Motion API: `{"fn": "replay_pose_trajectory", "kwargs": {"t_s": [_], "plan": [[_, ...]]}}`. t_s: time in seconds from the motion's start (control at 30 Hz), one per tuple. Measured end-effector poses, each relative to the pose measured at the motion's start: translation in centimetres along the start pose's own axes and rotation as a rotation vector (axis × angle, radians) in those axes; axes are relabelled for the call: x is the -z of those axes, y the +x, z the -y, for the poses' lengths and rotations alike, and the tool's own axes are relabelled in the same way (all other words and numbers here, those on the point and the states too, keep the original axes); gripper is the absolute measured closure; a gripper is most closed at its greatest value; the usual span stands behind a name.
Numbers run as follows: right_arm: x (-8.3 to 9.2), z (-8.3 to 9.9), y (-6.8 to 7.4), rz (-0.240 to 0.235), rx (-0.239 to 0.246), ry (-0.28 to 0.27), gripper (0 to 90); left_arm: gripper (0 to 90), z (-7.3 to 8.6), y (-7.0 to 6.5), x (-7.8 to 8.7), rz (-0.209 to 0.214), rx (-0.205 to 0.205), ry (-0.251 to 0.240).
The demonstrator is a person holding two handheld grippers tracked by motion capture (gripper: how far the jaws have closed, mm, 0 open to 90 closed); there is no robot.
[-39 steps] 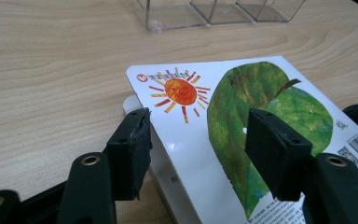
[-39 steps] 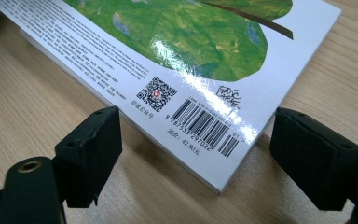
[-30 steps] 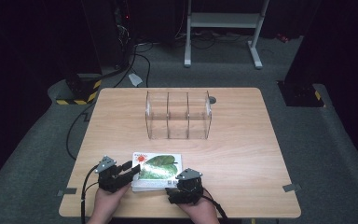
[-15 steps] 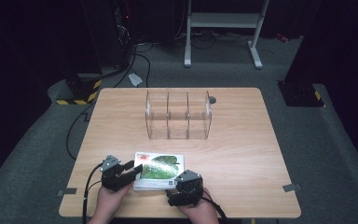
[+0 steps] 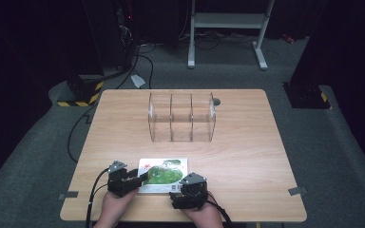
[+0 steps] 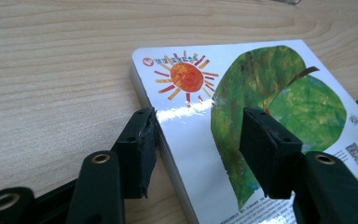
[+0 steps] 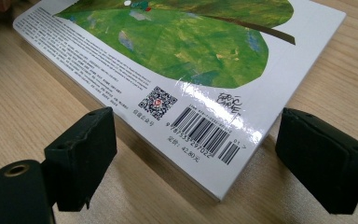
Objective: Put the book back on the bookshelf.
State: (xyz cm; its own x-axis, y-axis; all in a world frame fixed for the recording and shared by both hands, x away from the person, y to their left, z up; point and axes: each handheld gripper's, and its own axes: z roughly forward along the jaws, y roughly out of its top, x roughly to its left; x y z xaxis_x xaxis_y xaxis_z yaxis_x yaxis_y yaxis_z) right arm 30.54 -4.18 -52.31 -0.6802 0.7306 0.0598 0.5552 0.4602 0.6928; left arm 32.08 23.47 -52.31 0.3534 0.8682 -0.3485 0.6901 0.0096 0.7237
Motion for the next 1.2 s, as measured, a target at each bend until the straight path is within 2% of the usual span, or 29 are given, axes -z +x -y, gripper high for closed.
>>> {"fn": "replay_pose_trajectory", "kwargs": {"t_s": [0.1, 0.23, 0.27, 0.4, 0.47, 0.5, 0.6, 0.7, 0.73, 0.93, 1.0, 1.07, 1.13, 1.2], "plan": [[0.0, 0.0, 0.0, 0.0, -0.004, -0.002, 11.9, 48.7, -0.2, 0.0, 0.4, 0.008, 0.007, -0.018], [-0.1, 0.0, 0.2, 0.009, 0.0, -0.001, 11.1, 48.9, -0.5, -0.4, 0.9, 0.011, -0.003, -0.047], [-0.1, 0.0, 0.2, 0.012, 0.014, 0.0, 10.8, 49.1, -0.6, -0.5, 1.1, 0.013, -0.008, -0.054], [-0.1, 0.0, 0.4, 0.021, 0.004, 0.006, 10.4, 49.9, -0.9, -0.9, 1.9, 0.028, -0.021, -0.1], [-0.2, 0.0, 0.4, 0.031, 0.026, 0.001, 10.2, 50.1, -1.1, -1.0, 2.2, 0.029, -0.038, -0.116], [-0.2, 0.0, 0.5, 0.033, 0.015, 0.006, 10.1, 50.2, -1.2, -1.1, 2.3, 0.032, -0.041, -0.126], [-0.2, 0.0, 0.6, 0.052, 0.024, 0.003, 9.9, 51.2, -1.4, -1.4, 2.7, 0.049, -0.052, -0.148], [-0.3, 0.0, 0.6, 0.064, 0.005, 0.005, 11.1, 51.9, -1.5, -1.7, 3.0, 0.061, -0.067, -0.169], [-0.3, 0.0, 0.5, 0.063, 0.015, 0.002, 11.1, 52.0, -1.6, -1.8, 3.0, 0.065, -0.066, -0.172], [0.1, 0.1, 0.3, 0.052, -0.054, -0.021, 16.3, 51.6, -1.5, -1.6, 2.8, 0.062, -0.074, -0.156], [0.2, 0.2, 0.3, 0.053, -0.064, -0.03, 17.6, 50.9, -1.5, -1.5, 2.7, 0.066, -0.075, -0.151], [0.2, 0.2, 0.2, 0.059, -0.05, -0.038, 18.0, 48.6, -1.4, -1.4, 2.5, 0.066, -0.079, -0.139], [0.2, 0.2, 0.3, 0.059, -0.058, -0.04, 18.9, 43.8, -1.3, -1.1, 2.1, 0.07, -0.066, -0.121], [0.2, 0.2, 0.3, 0.059, -0.07, -0.039, 19.2, 39.5, -1.4, -0.7, 1.6, 0.096, -0.044, -0.086]]}}
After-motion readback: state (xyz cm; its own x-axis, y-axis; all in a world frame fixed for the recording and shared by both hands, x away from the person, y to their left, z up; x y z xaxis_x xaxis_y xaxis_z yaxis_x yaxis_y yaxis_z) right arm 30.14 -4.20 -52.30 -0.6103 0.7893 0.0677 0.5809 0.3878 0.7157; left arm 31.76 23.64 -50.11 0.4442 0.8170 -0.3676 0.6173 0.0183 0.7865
